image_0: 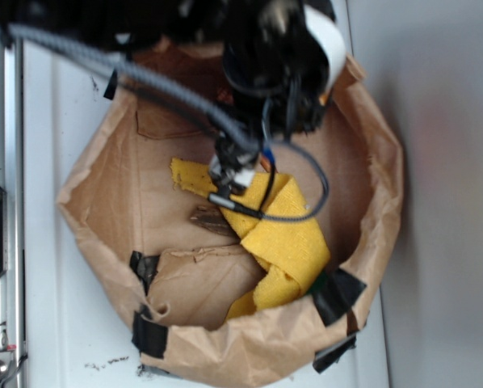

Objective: Grab the shell.

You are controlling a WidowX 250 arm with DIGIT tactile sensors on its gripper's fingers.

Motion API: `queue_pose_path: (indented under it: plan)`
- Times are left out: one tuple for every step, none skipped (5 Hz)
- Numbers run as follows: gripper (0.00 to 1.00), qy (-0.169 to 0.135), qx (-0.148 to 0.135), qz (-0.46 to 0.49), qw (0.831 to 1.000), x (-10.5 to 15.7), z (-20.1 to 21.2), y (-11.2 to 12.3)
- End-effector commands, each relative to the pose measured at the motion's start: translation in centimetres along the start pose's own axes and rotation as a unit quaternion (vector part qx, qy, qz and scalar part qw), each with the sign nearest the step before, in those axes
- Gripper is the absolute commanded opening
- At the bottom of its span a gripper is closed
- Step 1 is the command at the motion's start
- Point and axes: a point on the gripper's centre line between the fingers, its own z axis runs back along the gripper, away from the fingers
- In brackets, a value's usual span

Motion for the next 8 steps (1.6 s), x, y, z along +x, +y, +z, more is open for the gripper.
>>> queue_pose_path:
  plan:
    - [1.0,-0.008,0.044,-0.025,0.999,2.2,-1.5,-1.9]
    - [1.0,0.007,0.055,-0.037,0.998,2.5,-2.7,-2.5]
    - [1.0,-0.009,0.039,-0.036,0.999,1.8,-1.1,-2.5]
    - [1.0,-0.027,0.008,-0.032,0.999,0.3,0.5,-1.4]
    - [1.0,-0.023,0.024,-0.005,0.999,-1.0,-0.2,0.0]
    - [1.0,-0.008,0.05,0.025,0.998,-0.9,-1.5,1.4]
    - [1.0,0.01,0.068,0.043,0.997,-0.1,-3.0,2.4]
    - [1.0,0.016,0.072,0.037,0.997,0.5,-4.0,2.1]
